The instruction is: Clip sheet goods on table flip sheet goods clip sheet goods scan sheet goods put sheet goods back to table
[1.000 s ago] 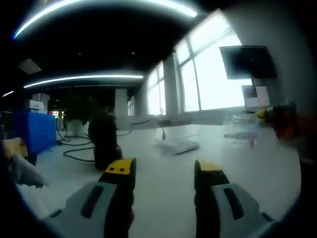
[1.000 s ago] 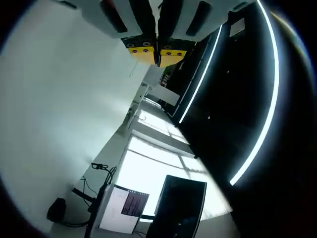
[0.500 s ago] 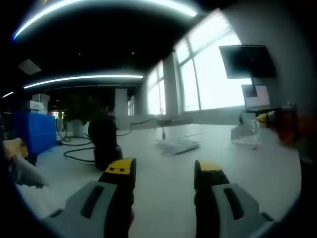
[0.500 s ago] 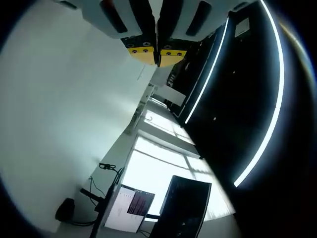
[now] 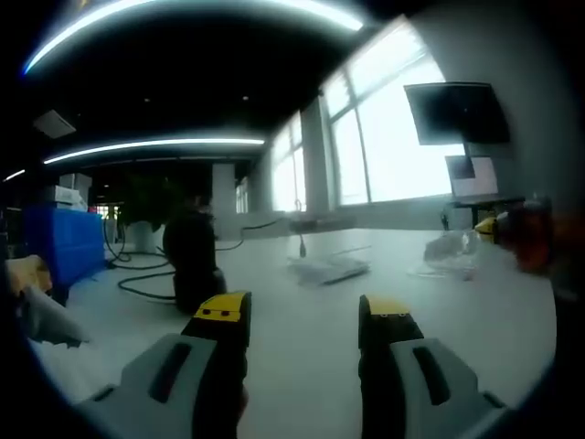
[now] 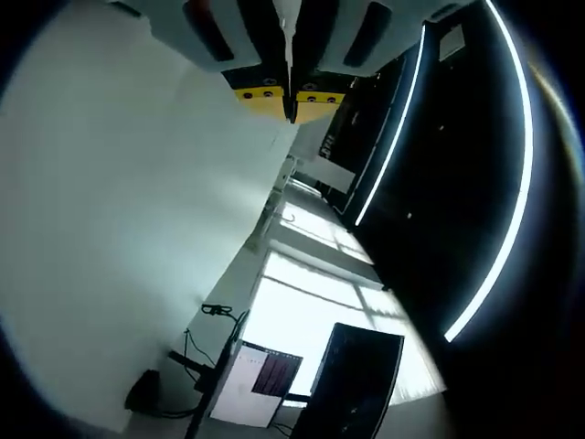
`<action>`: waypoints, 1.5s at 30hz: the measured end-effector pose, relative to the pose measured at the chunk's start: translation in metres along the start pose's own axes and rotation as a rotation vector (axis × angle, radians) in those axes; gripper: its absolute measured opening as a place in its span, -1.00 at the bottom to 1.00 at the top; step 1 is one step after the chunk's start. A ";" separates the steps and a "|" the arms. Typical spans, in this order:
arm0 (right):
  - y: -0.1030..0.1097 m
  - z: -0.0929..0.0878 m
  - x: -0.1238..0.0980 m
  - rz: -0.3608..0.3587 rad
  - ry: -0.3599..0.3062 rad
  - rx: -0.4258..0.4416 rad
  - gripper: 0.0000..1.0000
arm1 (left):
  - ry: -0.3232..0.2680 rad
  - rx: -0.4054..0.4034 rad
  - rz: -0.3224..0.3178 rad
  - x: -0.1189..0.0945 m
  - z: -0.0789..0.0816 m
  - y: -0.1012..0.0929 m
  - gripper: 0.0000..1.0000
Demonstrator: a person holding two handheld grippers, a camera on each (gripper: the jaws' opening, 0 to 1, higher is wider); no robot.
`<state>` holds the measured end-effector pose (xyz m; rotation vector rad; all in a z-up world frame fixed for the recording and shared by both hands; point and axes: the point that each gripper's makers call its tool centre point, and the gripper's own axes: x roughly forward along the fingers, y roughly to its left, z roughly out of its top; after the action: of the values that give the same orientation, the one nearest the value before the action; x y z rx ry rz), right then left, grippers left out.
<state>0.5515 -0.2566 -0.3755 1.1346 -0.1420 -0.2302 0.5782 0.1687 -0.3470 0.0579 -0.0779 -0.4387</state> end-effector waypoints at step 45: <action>0.085 -0.034 0.010 0.337 0.123 -0.973 0.63 | -0.001 0.000 0.002 0.000 0.000 0.001 -0.21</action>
<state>0.5785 -0.1955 -0.3123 0.1461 -0.0900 0.0810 0.5780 0.1694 -0.3466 0.0574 -0.0792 -0.4371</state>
